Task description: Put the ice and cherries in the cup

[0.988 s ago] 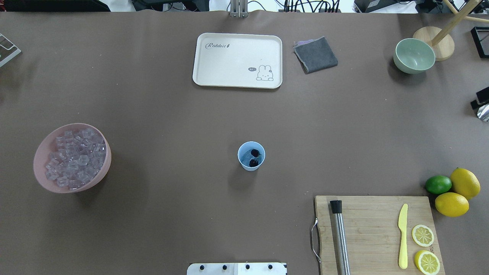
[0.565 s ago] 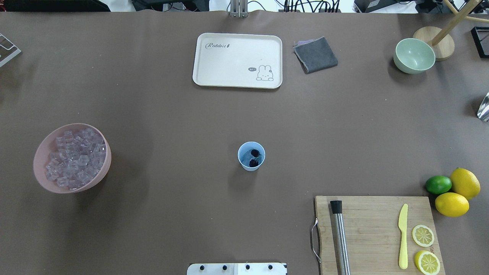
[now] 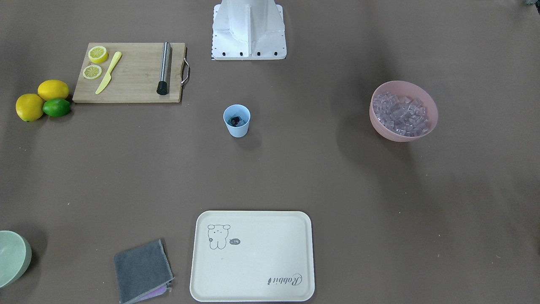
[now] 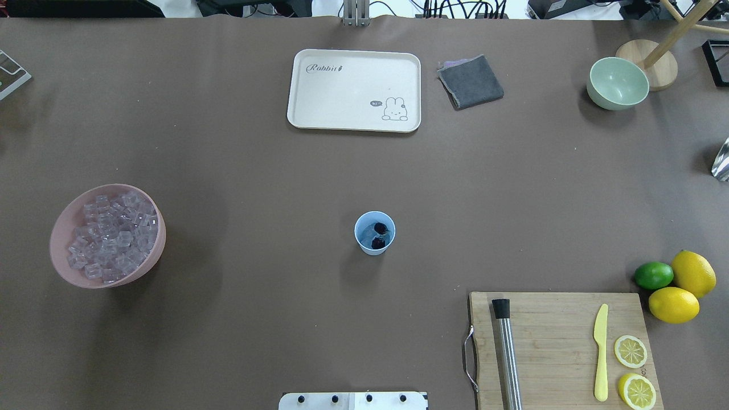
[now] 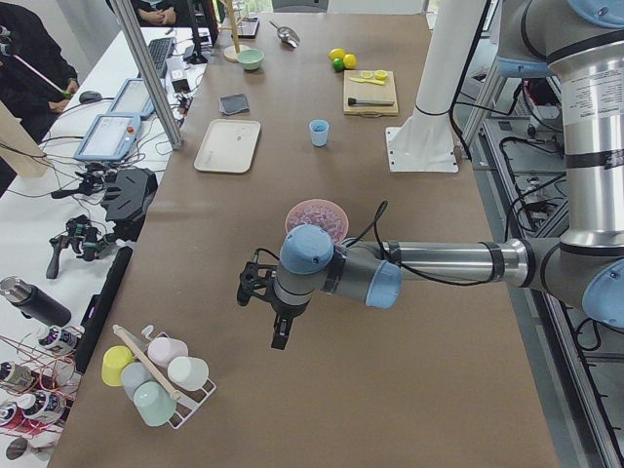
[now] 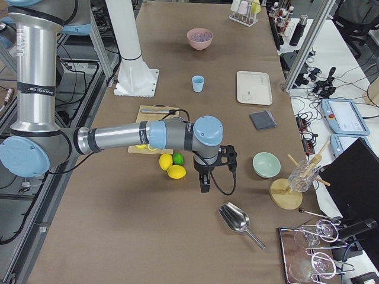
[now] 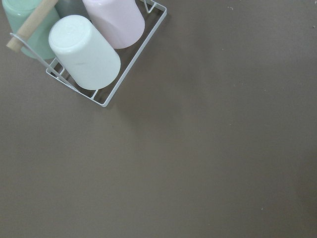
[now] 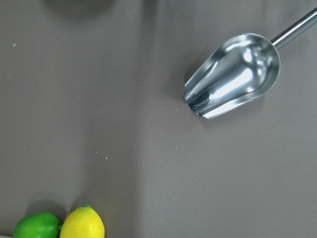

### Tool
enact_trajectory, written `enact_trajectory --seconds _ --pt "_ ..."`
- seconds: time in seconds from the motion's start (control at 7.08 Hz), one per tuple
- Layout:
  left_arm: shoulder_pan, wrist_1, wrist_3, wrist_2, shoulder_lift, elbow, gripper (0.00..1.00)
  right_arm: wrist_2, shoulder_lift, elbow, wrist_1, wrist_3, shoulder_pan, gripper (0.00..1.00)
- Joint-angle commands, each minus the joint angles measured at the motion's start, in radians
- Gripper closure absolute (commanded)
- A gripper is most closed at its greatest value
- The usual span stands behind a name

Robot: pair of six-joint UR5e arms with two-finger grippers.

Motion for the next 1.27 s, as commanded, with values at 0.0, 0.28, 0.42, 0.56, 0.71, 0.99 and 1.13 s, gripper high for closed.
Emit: enact_trajectory --seconds 0.0,0.28,0.42,0.56,0.71,0.99,1.13 --pt "-0.002 -0.005 -0.004 0.002 0.006 0.009 0.02 -0.004 -0.025 0.000 0.000 0.008 0.002 0.00" --pt "-0.001 0.004 -0.056 -0.001 -0.007 -0.033 0.02 -0.020 -0.027 0.000 0.000 0.010 0.002 0.00" --pt "0.004 0.003 -0.134 -0.003 -0.010 -0.060 0.02 -0.020 -0.030 0.000 0.000 0.011 0.002 0.00" --pt "0.005 0.001 -0.139 -0.007 -0.010 -0.066 0.02 -0.019 -0.041 0.002 0.001 0.011 0.002 0.00" --pt "0.010 0.001 -0.142 -0.007 -0.010 -0.072 0.02 -0.019 -0.047 0.002 0.004 0.011 0.002 0.00" --pt "0.018 0.000 -0.142 -0.007 -0.010 -0.072 0.02 -0.019 -0.047 0.002 0.004 0.011 0.002 0.00" --pt "0.018 -0.002 -0.142 -0.007 -0.010 -0.074 0.02 -0.019 -0.047 0.002 0.004 0.011 0.002 0.00"
